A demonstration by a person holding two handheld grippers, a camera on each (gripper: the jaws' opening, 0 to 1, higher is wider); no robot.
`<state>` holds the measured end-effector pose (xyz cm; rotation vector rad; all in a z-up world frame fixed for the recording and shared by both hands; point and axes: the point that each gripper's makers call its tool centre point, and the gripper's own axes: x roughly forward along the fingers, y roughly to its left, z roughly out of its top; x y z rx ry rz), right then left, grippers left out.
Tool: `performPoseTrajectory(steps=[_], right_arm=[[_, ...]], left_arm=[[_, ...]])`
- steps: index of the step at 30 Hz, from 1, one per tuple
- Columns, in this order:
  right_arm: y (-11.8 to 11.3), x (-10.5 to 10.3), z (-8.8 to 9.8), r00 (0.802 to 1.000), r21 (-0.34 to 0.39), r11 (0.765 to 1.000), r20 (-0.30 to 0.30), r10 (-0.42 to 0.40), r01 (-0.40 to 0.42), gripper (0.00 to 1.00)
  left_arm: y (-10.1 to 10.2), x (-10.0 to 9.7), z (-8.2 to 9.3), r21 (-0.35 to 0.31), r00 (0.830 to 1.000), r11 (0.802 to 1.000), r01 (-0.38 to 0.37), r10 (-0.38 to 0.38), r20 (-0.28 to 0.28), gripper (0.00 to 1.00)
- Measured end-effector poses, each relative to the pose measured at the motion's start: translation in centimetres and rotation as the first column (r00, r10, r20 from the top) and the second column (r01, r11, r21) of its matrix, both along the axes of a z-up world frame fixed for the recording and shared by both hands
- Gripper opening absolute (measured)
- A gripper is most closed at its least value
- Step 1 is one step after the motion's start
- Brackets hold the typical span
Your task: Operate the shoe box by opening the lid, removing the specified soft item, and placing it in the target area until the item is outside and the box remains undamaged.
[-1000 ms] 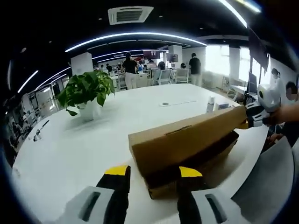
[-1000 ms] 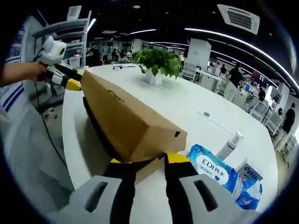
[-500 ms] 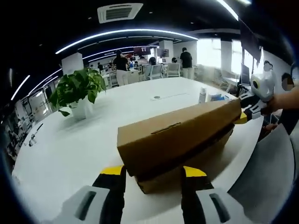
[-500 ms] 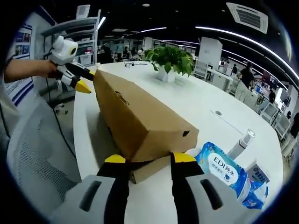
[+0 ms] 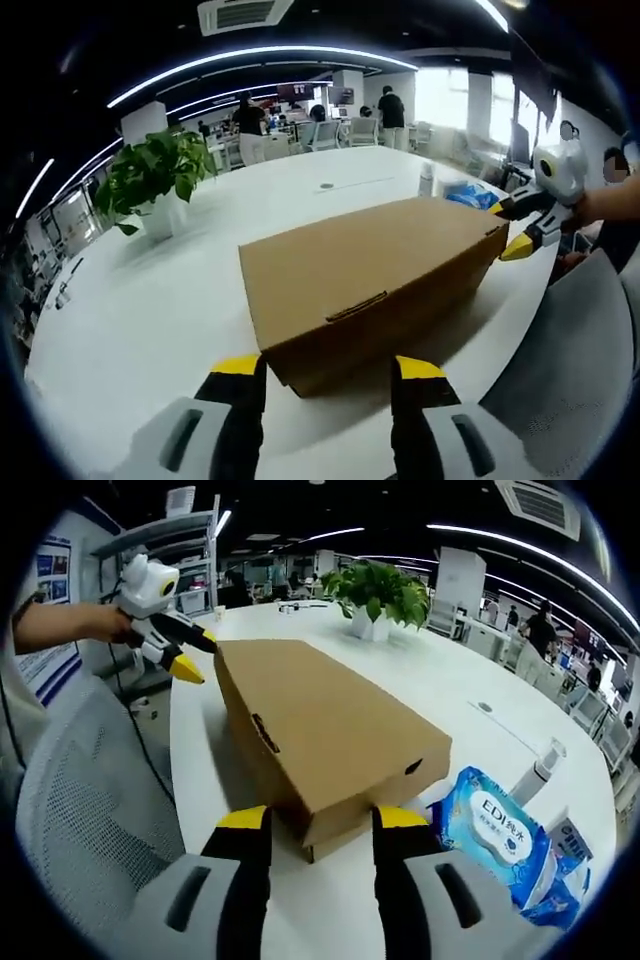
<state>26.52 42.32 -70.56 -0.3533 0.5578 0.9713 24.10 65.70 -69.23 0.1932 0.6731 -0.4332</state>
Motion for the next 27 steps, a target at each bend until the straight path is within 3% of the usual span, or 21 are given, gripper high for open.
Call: performPoseTrajectory(steps=[9, 16, 27], right_arm=[[0.2, 0.1, -0.8, 0.999, 0.001, 1.000, -0.030, -0.025, 0.025, 0.37], [0.1, 0.2, -1.4, 0.999, -0.017, 0.999, -0.030, -0.033, 0.032, 0.36], [0.1, 0.3, -2.0, 0.999, -0.037, 0.999, -0.033, -0.029, 0.027, 0.35]], left_arm=[[0.1, 0.1, -0.9, -0.038, 0.999, 0.999, -0.023, 0.022, -0.033, 0.50], [0.4, 0.6, -1.6, -0.076, 0.995, 0.994, -0.084, 0.080, -0.051, 0.46], [0.8, 1.1, -2.4, -0.069, 0.987, 0.987, -0.144, 0.138, -0.077, 0.38]])
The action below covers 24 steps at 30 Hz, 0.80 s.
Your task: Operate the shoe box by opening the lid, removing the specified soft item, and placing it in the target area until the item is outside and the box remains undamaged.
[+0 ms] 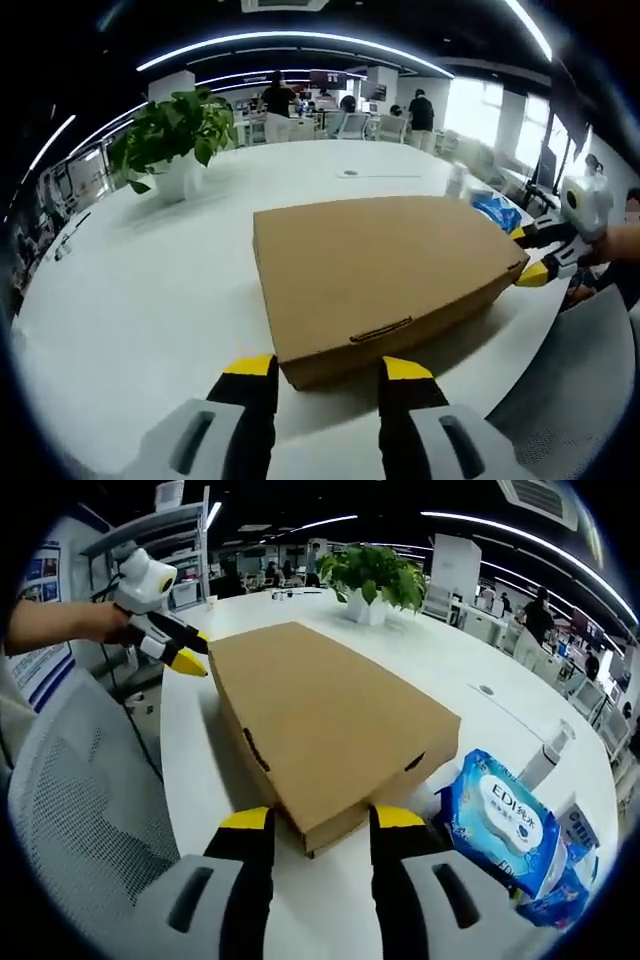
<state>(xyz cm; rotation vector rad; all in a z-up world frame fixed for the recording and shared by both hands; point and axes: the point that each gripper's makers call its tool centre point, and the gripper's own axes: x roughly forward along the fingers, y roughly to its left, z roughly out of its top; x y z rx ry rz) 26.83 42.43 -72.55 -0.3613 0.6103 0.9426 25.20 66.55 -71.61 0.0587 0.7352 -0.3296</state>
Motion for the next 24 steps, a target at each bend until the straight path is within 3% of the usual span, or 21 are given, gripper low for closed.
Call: performPoseTrajectory(steps=[24], right_arm=[[-0.2, 3.6, 0.0, 1.000, -0.007, 1.000, -0.013, 0.004, -0.005, 0.35]], left_arm=[[0.0, 3.5, -0.3, 0.031, 0.999, 1.000, -0.001, 0.002, -0.041, 0.36]])
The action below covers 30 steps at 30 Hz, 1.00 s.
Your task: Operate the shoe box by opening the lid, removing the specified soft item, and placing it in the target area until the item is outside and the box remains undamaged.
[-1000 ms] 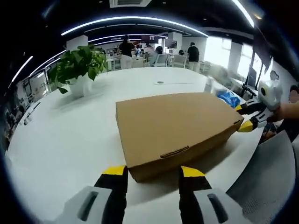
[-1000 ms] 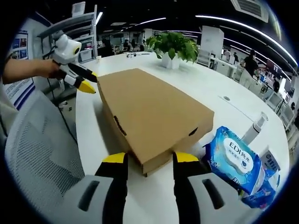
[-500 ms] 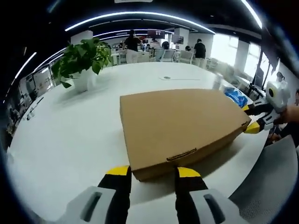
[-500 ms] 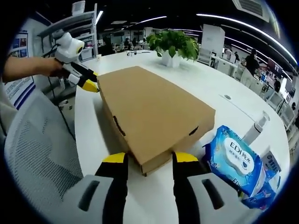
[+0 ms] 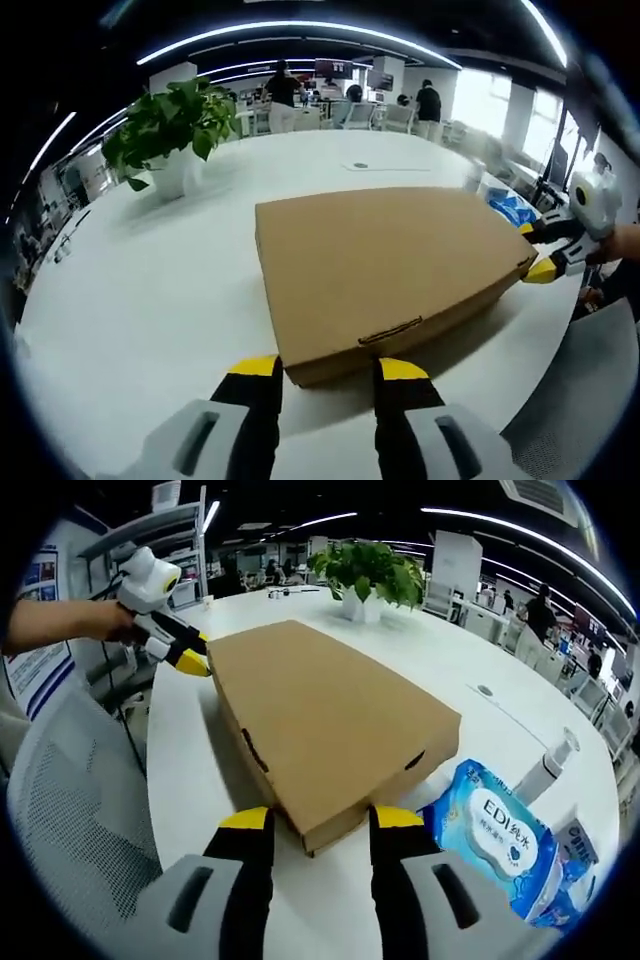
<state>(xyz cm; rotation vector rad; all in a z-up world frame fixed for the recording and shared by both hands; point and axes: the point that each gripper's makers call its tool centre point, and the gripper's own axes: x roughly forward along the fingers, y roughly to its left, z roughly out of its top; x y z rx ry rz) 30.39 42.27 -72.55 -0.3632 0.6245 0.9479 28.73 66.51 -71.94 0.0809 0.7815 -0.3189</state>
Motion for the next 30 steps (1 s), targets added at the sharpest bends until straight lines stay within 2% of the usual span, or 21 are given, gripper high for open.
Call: performPoseTrajectory(steps=[30], right_arm=[[-0.4, 6.4, 0.0, 1.000, -0.044, 0.999, -0.016, 0.009, -0.009, 0.35]], left_arm=[[-0.4, 5.9, 0.0, -0.013, 1.000, 1.000, -0.007, 0.007, -0.008, 0.35]])
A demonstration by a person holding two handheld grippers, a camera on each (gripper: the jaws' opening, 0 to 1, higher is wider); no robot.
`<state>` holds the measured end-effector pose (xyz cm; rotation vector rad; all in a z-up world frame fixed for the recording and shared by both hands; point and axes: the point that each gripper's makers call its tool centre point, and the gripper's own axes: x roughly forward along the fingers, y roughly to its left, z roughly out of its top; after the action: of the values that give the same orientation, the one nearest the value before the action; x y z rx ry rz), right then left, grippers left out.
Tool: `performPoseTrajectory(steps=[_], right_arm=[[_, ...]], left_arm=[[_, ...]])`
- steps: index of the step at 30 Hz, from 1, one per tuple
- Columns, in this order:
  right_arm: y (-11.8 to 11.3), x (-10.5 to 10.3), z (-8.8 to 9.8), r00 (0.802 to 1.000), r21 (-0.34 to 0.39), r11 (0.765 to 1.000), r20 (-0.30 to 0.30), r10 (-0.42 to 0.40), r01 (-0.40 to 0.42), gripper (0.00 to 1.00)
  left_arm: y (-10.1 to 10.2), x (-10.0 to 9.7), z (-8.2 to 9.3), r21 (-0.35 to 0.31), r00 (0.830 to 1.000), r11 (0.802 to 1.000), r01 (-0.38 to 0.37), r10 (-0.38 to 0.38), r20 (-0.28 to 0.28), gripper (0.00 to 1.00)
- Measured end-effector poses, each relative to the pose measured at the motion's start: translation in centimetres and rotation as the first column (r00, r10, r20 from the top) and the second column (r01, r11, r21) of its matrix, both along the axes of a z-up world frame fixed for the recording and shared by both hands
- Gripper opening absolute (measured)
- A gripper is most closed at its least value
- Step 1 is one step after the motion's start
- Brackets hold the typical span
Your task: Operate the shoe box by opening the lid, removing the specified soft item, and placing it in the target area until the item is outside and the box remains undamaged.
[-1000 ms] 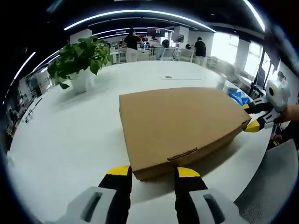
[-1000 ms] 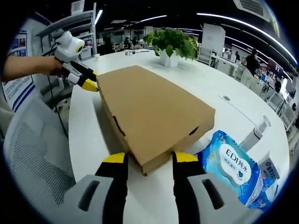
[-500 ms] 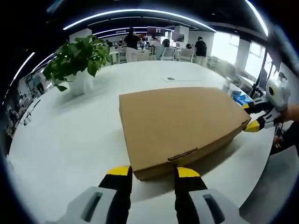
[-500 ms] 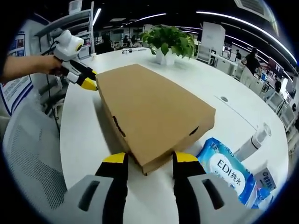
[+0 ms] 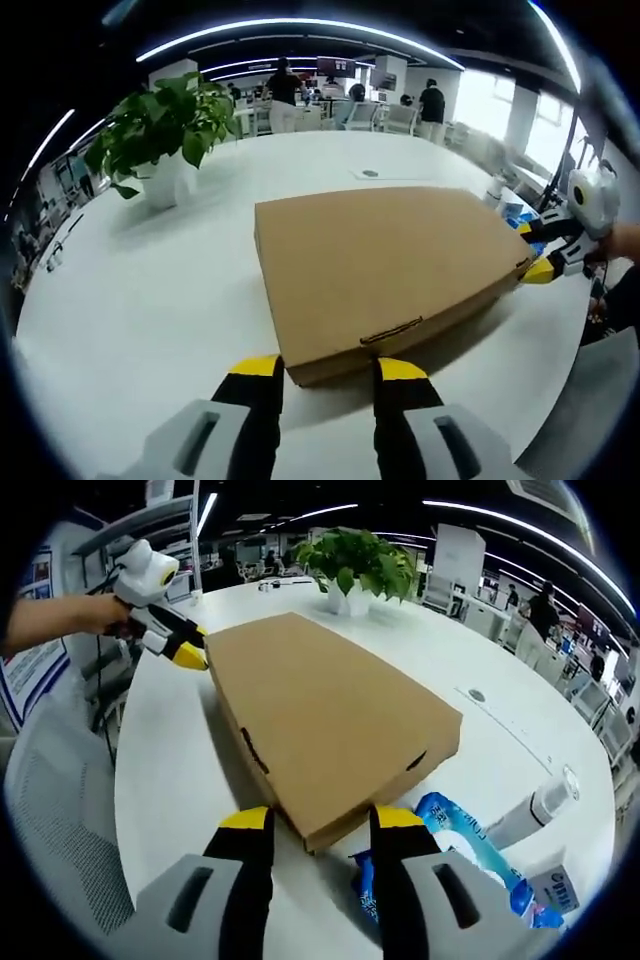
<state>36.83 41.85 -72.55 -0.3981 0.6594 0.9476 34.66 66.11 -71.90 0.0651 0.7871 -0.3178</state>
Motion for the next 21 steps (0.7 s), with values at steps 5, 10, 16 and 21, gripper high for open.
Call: performPoseTrajectory(steps=[5, 10, 16, 21], right_arm=[[0.0, 0.9, 0.0, 1.000, -0.012, 1.000, 0.001, 0.002, -0.001, 0.36], [0.0, 1.4, -0.1, 1.000, -0.023, 1.000, 0.003, -0.001, 0.001, 0.36], [0.0, 1.4, -0.1, 1.000, -0.023, 1.000, -0.001, -0.006, 0.006, 0.36], [-0.1, 1.4, -0.1, 0.999, -0.002, 0.999, -0.019, -0.043, 0.043, 0.37]], left_arm=[[-0.1, 0.6, 0.0, -0.002, 1.000, 1.000, -0.001, 0.001, 0.004, 0.35], [-0.1, 0.9, -0.1, -0.002, 1.000, 1.000, -0.003, 0.003, 0.003, 0.35], [-0.1, 0.9, -0.2, 0.006, 1.000, 1.000, 0.013, -0.013, 0.004, 0.35], [-0.2, 0.9, 0.0, -0.030, 1.000, 1.000, -0.003, 0.002, -0.006, 0.37]])
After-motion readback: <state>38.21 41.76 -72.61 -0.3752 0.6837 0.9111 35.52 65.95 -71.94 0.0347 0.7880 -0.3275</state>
